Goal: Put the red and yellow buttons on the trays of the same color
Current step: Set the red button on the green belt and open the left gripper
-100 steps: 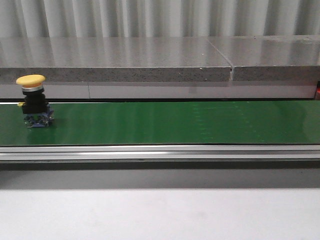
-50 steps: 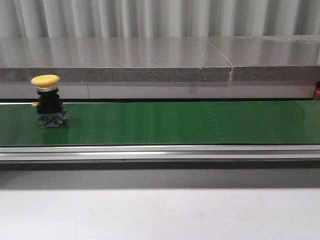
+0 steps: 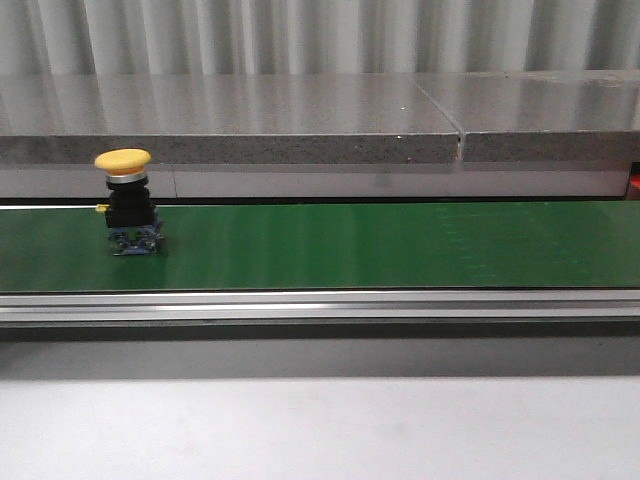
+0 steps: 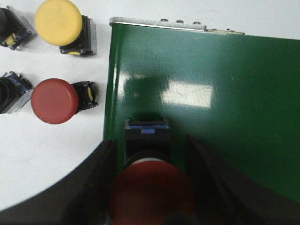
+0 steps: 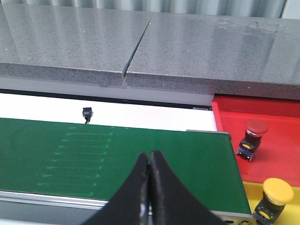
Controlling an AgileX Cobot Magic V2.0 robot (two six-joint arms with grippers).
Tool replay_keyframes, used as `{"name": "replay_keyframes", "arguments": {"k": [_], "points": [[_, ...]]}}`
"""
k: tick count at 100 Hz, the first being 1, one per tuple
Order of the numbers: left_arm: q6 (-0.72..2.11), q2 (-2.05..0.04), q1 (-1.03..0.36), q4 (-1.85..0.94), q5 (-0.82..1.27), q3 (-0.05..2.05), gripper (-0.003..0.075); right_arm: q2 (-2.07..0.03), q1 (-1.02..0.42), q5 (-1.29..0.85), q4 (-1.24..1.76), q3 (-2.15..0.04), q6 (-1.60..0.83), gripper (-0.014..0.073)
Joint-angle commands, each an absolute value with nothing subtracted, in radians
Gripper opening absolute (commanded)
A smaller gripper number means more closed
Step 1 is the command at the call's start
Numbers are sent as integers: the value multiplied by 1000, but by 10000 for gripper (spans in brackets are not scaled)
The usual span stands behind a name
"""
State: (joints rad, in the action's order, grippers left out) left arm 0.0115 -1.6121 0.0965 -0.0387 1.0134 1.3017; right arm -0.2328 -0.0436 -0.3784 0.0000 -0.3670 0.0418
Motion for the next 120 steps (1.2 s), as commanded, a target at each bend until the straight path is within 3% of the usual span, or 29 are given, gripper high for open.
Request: {"name": "replay_keyframes", "arguments": {"k": [1,20,39,73,85,109,120], "points": [[11,-1605,86,-53,980,1345,222,-239,-43,-304,-6,-393,35,-67],[19,-1638,86,-71,995,1347,264,-239,-43,-304,-6,-393,35,-67],[28,-1634,84,-100,985,1363,538,-239,-43,-304,-6,-393,35,-67],[46,-1483,-17,-114,896,1322,542,-239,-43,-304,-6,-393,35,-67],[46,-1399,-76,-115,834,1255,438,-239,-43,-304,-6,-393,35,-67],[46,-1219,-162,-115,807,1135,-13,-239,-43,-304,-6,-393,35,-67],[46,-1137,-177,-115,807,1081,-20,-239,-43,-304,-6,-393,35,-67]]}}
